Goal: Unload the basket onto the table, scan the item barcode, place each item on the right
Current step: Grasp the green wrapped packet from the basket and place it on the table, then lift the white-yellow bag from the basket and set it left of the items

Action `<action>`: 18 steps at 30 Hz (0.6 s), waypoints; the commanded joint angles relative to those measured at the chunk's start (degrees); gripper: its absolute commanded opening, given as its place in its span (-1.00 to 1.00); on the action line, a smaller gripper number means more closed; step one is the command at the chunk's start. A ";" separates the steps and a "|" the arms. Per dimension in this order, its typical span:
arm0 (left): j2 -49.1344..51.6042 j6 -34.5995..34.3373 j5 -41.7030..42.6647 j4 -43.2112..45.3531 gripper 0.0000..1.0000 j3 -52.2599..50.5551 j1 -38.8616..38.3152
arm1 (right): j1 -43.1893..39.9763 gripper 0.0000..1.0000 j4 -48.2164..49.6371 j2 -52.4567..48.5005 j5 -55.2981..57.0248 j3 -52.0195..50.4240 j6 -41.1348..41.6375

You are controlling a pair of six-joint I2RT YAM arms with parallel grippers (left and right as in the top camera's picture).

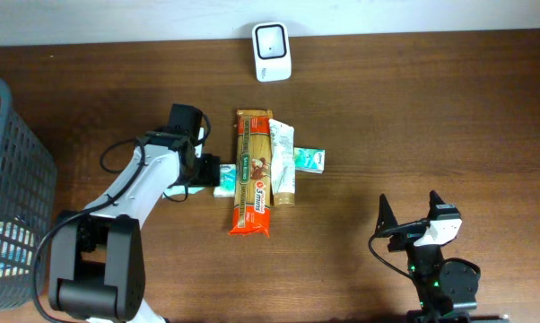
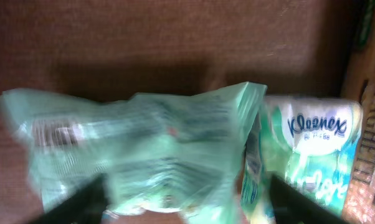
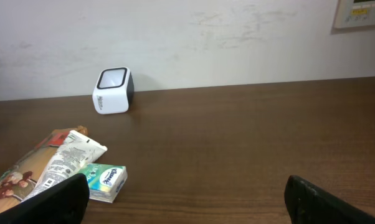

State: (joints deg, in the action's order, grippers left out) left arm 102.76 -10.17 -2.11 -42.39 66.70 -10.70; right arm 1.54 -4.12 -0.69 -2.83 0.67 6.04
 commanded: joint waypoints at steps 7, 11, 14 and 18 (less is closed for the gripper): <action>-8.61 -0.70 -6.58 -20.96 0.98 37.57 4.24 | 0.33 0.97 -0.17 0.26 -0.33 -0.35 0.24; -14.58 -2.56 -9.97 -21.92 0.98 49.05 16.85 | 0.33 0.97 -0.17 0.26 -0.35 -0.35 0.22; -16.92 -4.37 -9.99 -22.29 0.98 49.18 30.60 | 0.33 0.97 -0.17 0.26 -0.35 -0.35 0.22; -13.94 -5.99 -9.86 -23.82 0.98 47.39 46.86 | 0.33 0.97 -0.17 0.26 -0.35 -0.35 0.22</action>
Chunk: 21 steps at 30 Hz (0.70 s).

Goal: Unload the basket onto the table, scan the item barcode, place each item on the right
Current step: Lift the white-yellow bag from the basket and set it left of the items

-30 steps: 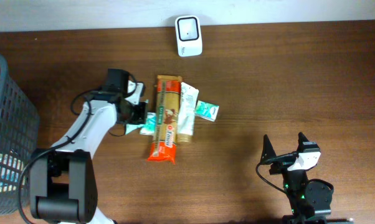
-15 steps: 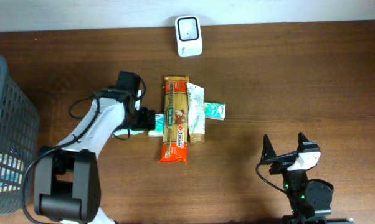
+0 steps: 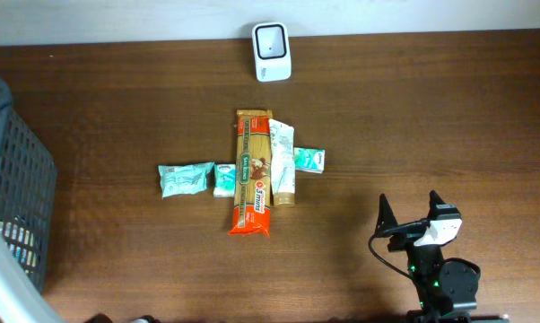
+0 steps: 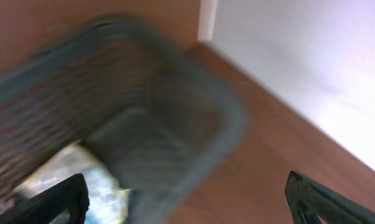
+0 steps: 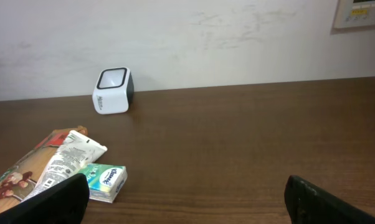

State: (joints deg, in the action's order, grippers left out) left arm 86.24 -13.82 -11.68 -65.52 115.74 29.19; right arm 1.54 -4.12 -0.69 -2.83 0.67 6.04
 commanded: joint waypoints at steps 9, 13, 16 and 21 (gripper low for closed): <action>18.34 -3.58 0.28 -2.29 0.98 -10.86 22.16 | 0.33 0.97 -0.17 0.26 -0.33 -0.35 0.22; 20.15 -3.78 0.28 4.96 0.98 -21.88 25.11 | 0.33 0.97 -0.17 0.26 -0.35 -0.35 0.22; 20.17 -3.74 0.26 11.76 0.98 -29.18 26.75 | 0.33 0.97 -0.17 0.26 -0.33 -0.35 0.22; 24.09 -3.26 -0.48 17.42 0.98 -33.90 27.61 | 0.33 0.97 -0.17 0.26 -0.35 -0.35 0.22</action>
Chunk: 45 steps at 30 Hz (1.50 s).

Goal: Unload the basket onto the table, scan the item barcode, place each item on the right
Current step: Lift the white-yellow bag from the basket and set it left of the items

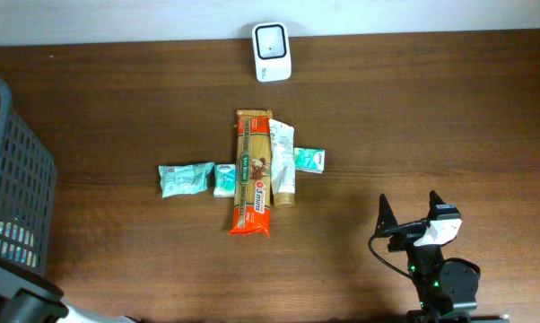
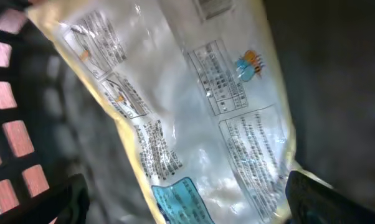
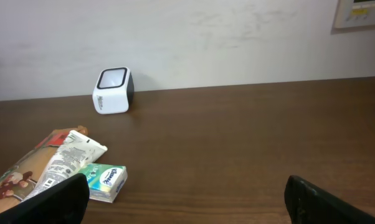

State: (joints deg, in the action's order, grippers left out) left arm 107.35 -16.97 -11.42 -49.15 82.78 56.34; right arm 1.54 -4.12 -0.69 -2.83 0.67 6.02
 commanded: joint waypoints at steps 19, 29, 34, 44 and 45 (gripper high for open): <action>13.77 0.26 -1.29 0.85 -1.00 0.28 0.39 | 0.33 0.97 -0.17 0.26 -0.35 -0.35 0.24; -1.88 2.73 7.65 -13.16 -1.00 22.64 0.07 | 0.33 0.97 -0.17 0.26 -0.35 -0.35 0.24; -18.45 2.73 17.70 -6.82 -1.00 23.74 -4.07 | 0.33 0.97 -0.17 0.26 -0.35 -0.35 0.24; -24.70 24.68 22.12 -16.35 -1.00 17.51 -43.89 | 0.33 0.97 -0.17 0.26 -0.33 -0.35 0.24; -23.80 24.83 20.63 -16.52 -1.00 15.93 -45.51 | 0.33 0.97 -0.17 0.26 -0.35 -0.35 0.24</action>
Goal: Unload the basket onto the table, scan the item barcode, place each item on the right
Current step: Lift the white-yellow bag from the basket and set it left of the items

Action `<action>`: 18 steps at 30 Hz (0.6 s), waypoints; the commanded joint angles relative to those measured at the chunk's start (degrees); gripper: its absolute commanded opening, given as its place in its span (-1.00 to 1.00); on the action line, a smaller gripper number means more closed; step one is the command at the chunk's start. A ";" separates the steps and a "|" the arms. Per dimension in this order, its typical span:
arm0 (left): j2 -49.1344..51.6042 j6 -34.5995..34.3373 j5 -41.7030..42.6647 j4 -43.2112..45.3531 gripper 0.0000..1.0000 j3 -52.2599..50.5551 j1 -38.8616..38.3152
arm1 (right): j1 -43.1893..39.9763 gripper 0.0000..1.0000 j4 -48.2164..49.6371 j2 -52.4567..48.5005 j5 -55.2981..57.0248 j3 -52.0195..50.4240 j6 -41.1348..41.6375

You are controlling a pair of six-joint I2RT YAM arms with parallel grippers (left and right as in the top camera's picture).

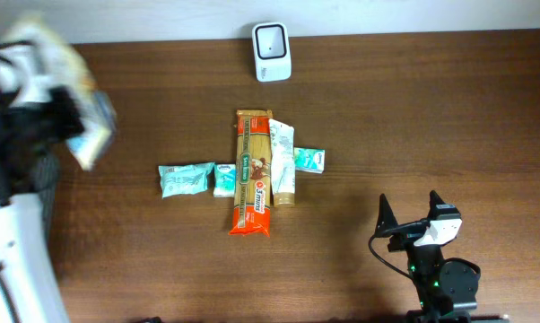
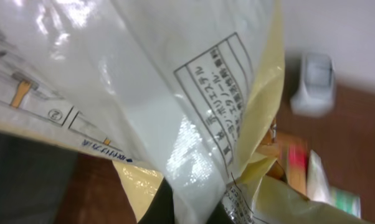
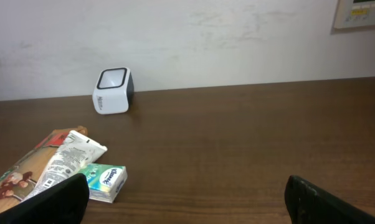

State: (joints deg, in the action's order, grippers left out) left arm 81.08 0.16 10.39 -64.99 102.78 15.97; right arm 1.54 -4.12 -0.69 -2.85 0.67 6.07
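A clear plastic bag (image 2: 144,87) with yellow edges and printed Japanese text fills the left wrist view. My left gripper (image 2: 194,208) is shut on its lower part. From overhead, the bag (image 1: 82,126) is blurred and hangs high over the table's left end in the left gripper (image 1: 62,109). The white barcode scanner (image 1: 272,39) stands at the far edge, and it also shows behind the bag as the scanner (image 2: 316,84). My right gripper (image 3: 190,199) rests open near the front right, facing the scanner (image 3: 113,90).
A row of goods lies mid-table: a green tissue packet (image 1: 181,179), a small Kleenex pack (image 1: 224,179), an orange spaghetti pack (image 1: 252,172), a white tube (image 1: 283,161) and another Kleenex pack (image 1: 310,160). The dark basket (image 1: 46,170) is mostly hidden under the left arm.
My left gripper was open down in the basket over the bag. Now it is shut on the bag and holds it high over the table's left end. The right arm has not moved.
The left gripper first stood at the green tissue packet beside the row of goods. Then the packet lay alone on the table and the gripper was over the basket. Then it was inside the basket above the bag, and now it holds the bag outside.
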 commanded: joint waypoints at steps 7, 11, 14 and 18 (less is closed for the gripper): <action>14.36 7.21 -8.35 -0.22 -1.00 -14.97 -9.42 | 0.33 0.97 -0.17 0.26 -0.33 -0.35 0.20; 22.21 4.00 -11.89 -0.09 -1.00 -16.46 -9.44 | 0.33 0.97 -0.17 0.26 -0.33 -0.35 0.20; 27.80 3.80 -11.98 0.00 -1.00 -16.63 -9.42 | 0.33 0.97 -0.17 0.26 -0.31 -0.35 0.20; 32.96 3.80 -11.93 0.94 -1.00 -16.83 -9.55 | 0.33 0.97 -0.17 0.26 -0.31 -0.35 0.20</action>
State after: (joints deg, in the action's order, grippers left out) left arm 111.83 4.80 -0.89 -64.88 86.37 6.63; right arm 1.54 -4.12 -0.69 -2.83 0.67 6.07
